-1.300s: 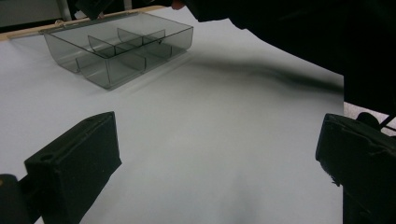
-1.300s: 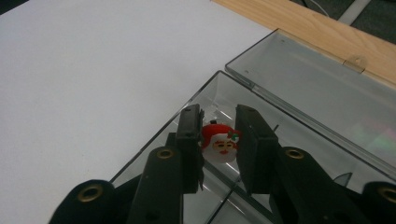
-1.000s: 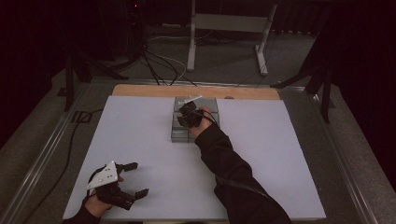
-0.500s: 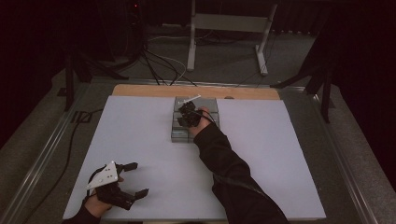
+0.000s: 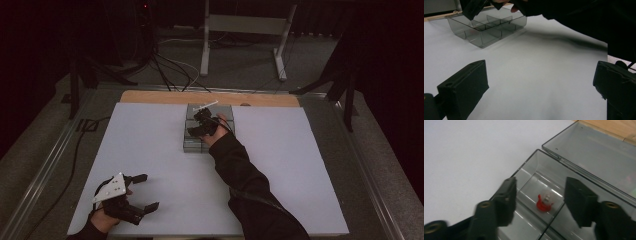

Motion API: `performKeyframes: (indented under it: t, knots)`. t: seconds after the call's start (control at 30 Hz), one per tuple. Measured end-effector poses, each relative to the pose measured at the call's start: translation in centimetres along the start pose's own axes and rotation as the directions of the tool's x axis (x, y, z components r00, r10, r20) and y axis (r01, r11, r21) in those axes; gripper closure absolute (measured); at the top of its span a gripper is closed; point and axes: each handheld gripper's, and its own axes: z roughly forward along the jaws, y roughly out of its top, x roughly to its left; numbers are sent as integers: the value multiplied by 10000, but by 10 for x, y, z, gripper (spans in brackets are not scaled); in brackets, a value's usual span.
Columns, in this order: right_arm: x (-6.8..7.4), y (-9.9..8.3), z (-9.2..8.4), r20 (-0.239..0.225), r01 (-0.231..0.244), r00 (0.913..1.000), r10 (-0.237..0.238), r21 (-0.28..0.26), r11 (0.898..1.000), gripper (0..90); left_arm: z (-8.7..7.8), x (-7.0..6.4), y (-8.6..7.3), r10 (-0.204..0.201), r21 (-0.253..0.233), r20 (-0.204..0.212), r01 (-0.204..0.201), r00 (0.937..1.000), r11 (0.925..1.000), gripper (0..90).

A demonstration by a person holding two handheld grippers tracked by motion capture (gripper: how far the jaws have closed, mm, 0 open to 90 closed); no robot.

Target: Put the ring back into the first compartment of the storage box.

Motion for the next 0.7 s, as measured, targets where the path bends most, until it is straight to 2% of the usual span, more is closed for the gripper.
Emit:
performKeyframes:
  t: [0.23,0.27,0.3,0.33,0.43,0.53,0.7]
  knots:
    - [2,-2,-18,-83,53,9999,-58,-604,9982,216,0,0,0,18,-23,-13,-18,10000,10000,5]
    - [2,-2,-18,-83,53,9999,-58,-604,9982,216,0,0,0,18,-23,-13,-18,10000,10000,5]
    - [3,-3,-22,-144,196,9997,-207,-704,9973,190,0,0,0,18,-23,-13,-18,10000,10000,5]
    - [3,-5,-27,-273,76,9996,-101,-917,9958,164,0,0,0,2,-9,-26,-2,10000,10000,5]
    - [3,-6,-34,-553,-46,9985,-17,-1126,9936,140,0,0,0,12,-5,-14,-12,10000,10000,5]
    - [3,-9,-39,-380,5,9993,-51,-1219,9925,140,1,0,0,30,22,-25,-30,10000,10000,5]
    - [1,-14,-50,-463,268,9984,-331,-1305,9911,85,1,0,0,15,21,-31,-15,10000,10000,5]
